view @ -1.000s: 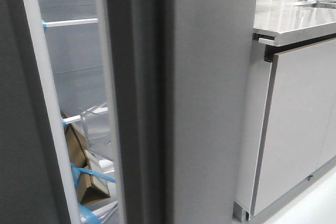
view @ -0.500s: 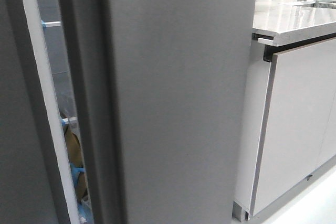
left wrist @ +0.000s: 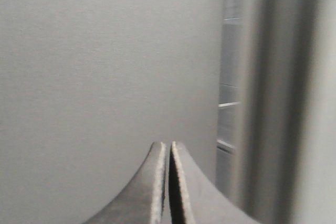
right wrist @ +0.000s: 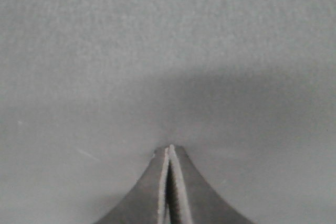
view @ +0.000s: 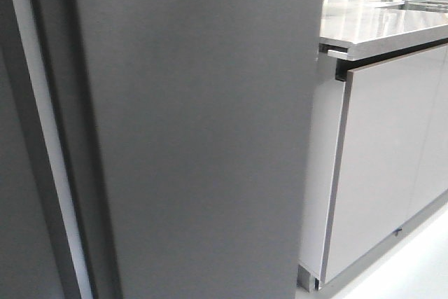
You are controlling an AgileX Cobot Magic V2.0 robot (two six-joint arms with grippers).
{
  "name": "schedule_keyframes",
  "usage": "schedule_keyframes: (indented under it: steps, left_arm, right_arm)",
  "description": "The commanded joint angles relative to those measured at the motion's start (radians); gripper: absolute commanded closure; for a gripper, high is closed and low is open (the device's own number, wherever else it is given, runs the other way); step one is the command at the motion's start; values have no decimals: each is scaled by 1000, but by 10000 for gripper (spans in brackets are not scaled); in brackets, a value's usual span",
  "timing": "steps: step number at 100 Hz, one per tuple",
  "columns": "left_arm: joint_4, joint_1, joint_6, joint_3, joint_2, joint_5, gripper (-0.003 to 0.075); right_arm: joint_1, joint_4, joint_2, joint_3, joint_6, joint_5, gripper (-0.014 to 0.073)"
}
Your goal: Close fridge door
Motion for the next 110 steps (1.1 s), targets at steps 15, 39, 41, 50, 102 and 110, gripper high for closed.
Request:
schedule_keyframes:
  steps: [15, 39, 41, 50, 102, 110]
  left_arm:
    - [-4, 2, -2, 35, -11, -73, 740]
    - [-4, 2, -2, 35, -11, -73, 740]
    - [-4, 2, -2, 35, -11, -73, 740]
    - [-4, 2, -2, 35, -11, -73, 740]
    - [-4, 2, -2, 35, -11, -73, 740]
    - [-4, 2, -2, 35, -11, -73, 740]
  right_arm:
    - [6, 42, 46, -150, -13, -104, 639]
    - [1, -19, 38, -150, 18, 0, 639]
    - [-2, -38, 35, -150, 36, 11, 639]
    - [-2, -178, 23, -150, 143, 30, 639]
    - [-4, -572, -40, -150, 487, 131, 639]
    - [-4, -861, -69, -150, 680, 228, 639]
